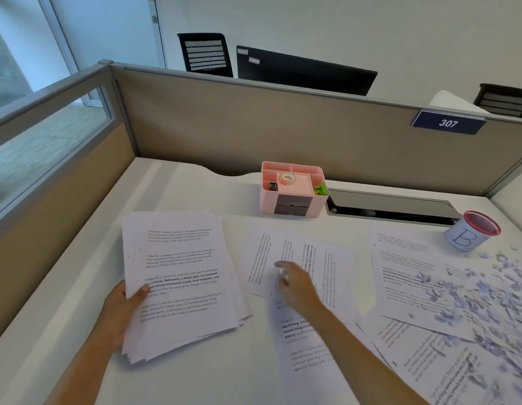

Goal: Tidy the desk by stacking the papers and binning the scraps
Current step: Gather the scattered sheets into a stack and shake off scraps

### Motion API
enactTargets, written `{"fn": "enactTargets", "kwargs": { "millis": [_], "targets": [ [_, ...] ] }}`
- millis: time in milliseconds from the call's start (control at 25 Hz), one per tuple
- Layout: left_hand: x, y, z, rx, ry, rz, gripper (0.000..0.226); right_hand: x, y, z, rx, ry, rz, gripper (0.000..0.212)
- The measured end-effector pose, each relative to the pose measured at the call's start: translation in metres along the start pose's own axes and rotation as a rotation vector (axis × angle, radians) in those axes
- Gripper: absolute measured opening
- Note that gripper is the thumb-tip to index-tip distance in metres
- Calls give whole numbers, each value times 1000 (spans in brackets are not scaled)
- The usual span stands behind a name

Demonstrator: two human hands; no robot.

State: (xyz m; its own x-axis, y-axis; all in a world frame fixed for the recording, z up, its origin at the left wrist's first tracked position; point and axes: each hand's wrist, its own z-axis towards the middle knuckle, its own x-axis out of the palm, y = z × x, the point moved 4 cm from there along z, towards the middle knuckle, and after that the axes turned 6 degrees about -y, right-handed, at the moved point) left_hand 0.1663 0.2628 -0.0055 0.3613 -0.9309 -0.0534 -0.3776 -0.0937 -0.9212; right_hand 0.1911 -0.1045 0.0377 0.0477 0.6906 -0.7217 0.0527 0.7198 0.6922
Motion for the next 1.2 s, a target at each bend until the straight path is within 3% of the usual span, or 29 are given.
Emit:
{"fn": "enactTargets", "kwargs": {
  "millis": [80,200,360,560,720,800,920,1200],
  "targets": [
    [-4,-1,1,35,-5,43,26,-25,-20,28,114,-37,-97,45],
    [-2,-6,2,94,1,139,26,-51,-44,61,237,48,-346,66],
    [5,-14,6,103,39,194,22,-61,-59,87,242,238,-608,98],
    [7,-18,8,85,69,205,28,-64,-67,107,225,279,-673,111],
    [8,-19,6,90,54,214,28,-64,-69,116,212,256,-756,87],
    [8,-19,5,85,61,210,29,-67,-65,121,160,162,-770,59],
    [8,-19,4,75,66,205,30,-82,-52,122,91,21,-573,10],
    [13,-12,-9,72,92,187,29,-154,10,105,-118,-242,-306,11]
  ]
}}
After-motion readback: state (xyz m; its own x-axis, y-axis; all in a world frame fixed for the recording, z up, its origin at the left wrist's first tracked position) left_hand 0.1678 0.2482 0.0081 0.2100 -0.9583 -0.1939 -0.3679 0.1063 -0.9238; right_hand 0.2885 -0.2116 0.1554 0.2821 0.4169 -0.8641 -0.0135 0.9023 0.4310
